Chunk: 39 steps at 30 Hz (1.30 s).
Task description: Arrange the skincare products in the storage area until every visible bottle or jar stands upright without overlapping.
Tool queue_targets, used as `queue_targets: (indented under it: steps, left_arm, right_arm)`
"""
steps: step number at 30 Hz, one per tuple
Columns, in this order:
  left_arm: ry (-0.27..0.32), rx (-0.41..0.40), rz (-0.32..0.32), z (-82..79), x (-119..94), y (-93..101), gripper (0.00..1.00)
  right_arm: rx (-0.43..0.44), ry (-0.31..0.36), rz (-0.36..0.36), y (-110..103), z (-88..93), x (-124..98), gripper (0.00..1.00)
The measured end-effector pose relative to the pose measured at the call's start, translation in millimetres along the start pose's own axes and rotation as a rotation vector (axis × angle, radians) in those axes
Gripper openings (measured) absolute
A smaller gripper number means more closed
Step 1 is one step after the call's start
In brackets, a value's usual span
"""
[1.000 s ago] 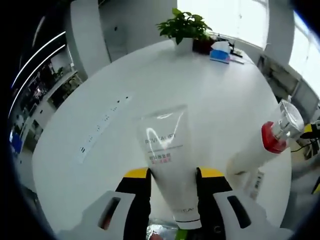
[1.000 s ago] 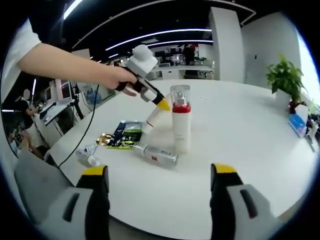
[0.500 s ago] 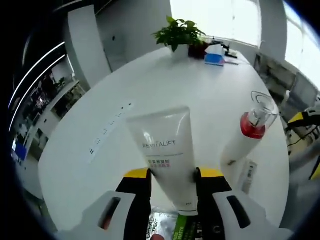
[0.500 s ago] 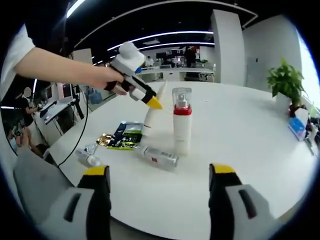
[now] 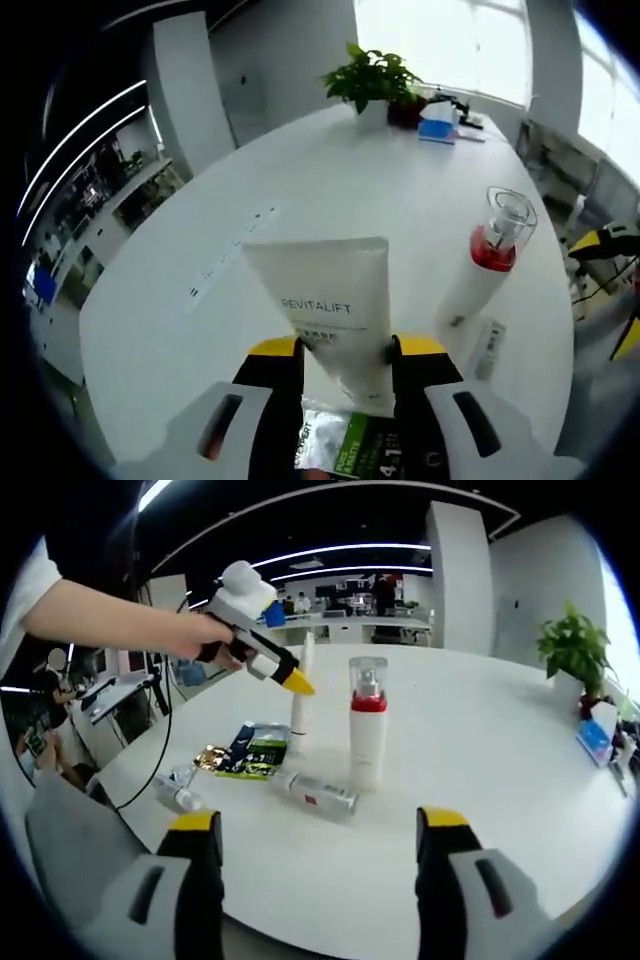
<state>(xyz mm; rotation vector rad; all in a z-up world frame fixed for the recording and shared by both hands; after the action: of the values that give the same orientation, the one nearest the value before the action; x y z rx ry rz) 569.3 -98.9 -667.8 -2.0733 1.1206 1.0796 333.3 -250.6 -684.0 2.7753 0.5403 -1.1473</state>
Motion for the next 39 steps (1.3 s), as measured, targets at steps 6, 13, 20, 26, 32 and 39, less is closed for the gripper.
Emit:
queue_targets:
  steps: [6,13,20,26,32,39]
  left_arm:
    - [0.022,-0.012,-0.005,5.1,-9.7,1.4,0.31]
    - [0.044,-0.023,-0.037,12.7,-25.8,3.5,0.31]
    - [0.072,-0.041,-0.047,16.8,-43.3,11.7,0.31]
    - [0.098,-0.032,-0.074,16.3,-59.2,24.5,0.31]
    - [0.128,-0.036,-0.087,15.9,-74.8,39.9,0.31]
    - [0.153,-0.066,-0.095,23.7,-85.7,56.5,0.31]
  right_arm:
    - [-0.003,0.001,-0.002,-0.2,-0.5,-0.1,0.79]
    - [-0.039,0.006,0.004,-3.3,-1.6,-0.6,0.78]
    - [-0.036,0.011,-0.001,-2.7,-1.9,-1.2,0.77]
    - [-0.026,0.018,-0.008,-2.6,-2.3,-2.0,0.76]
    - [-0.015,0.033,-0.005,-1.5,-2.9,-3.7,0.75]
    - [0.002,0.033,-0.013,-2.1,-2.4,-5.1,0.72]
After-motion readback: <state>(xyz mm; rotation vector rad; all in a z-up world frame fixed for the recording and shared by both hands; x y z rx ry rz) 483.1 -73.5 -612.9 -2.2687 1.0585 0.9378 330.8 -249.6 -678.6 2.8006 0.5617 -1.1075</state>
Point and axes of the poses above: the point that each gripper's makers call its tool centre point, and the gripper's own axes: x roughly forward along the fingers, y roughly to its right, z roughly out of its underside, the point moved 7 cm from there along -x, roughly backward along the fingers, and after that the axes turned 15 degrees about -y, right-handed, at the moved point
